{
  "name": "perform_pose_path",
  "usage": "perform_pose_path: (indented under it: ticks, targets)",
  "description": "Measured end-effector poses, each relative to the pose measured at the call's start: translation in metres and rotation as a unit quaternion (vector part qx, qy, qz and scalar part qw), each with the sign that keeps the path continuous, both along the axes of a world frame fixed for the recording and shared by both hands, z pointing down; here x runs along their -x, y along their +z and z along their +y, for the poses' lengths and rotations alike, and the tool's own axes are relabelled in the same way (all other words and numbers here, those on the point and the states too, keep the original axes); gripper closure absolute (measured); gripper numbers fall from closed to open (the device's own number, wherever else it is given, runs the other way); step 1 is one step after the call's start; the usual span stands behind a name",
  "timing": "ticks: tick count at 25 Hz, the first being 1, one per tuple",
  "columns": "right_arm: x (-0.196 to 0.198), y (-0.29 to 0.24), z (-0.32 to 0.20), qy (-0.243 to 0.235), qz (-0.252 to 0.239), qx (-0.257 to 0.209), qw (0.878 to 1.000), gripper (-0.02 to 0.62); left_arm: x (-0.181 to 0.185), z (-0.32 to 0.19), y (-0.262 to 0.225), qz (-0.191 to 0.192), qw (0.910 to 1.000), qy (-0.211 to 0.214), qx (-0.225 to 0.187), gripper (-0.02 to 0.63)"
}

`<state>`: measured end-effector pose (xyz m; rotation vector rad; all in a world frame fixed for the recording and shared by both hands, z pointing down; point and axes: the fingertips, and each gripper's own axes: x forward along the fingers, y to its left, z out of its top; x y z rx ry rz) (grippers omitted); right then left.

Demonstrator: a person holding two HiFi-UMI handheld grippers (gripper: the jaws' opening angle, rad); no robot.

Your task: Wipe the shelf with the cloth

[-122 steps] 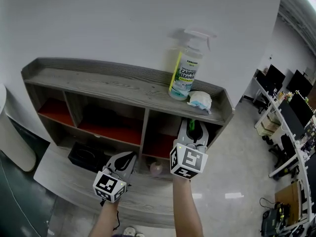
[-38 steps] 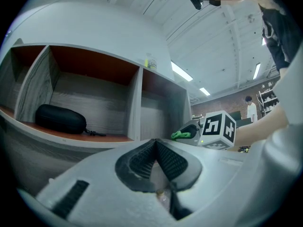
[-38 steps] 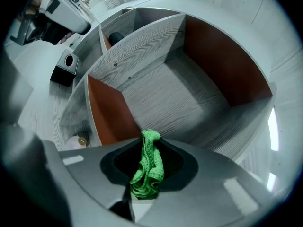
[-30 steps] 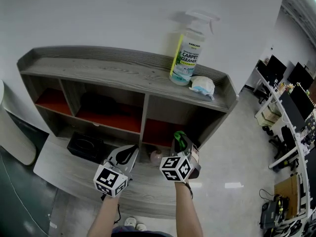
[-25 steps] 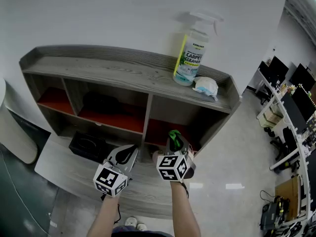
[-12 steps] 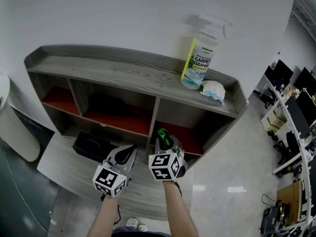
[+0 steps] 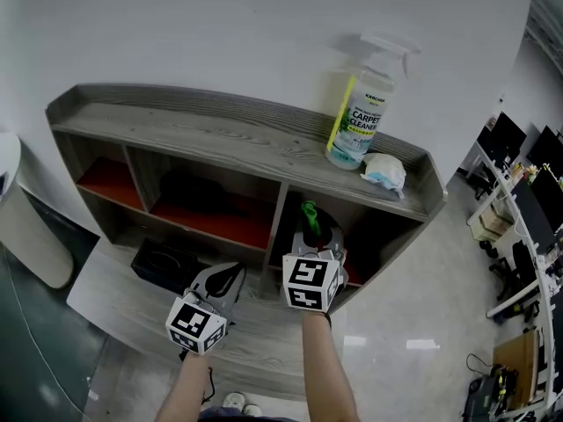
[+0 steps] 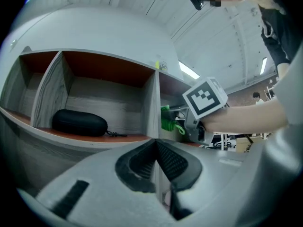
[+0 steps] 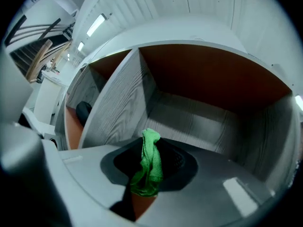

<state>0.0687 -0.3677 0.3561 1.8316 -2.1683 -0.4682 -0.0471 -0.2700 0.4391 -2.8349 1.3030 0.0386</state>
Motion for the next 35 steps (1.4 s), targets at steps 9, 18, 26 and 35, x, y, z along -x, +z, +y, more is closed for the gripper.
perform_pose_path:
  ticks: [9,18,26,35]
  targets:
    - [0.025,-0.039,-0.03,-0.033,-0.037,-0.056,0.997,0.5,0.02,0.001,0.002,-0.008,0.9998,-0.018,0.002,0.607]
    - [-0.002,-0.041,-0.033,0.023,-0.009,-0.063,0.998,0.5,0.02,0.0,0.003,-0.007,0.9999,-0.015,0.003,0.607]
    - [-0.063,-0.045,-0.021,0.095,-0.006,-0.071,0.993,0.5,-0.003,-0.001,0.004,-0.004,0.9999,0.01,0.003,0.607]
    - [-0.124,-0.04,-0.008,0.171,-0.037,-0.065,0.982,0.5,-0.024,-0.001,0.005,-0.005,0.9995,0.032,0.004,0.607]
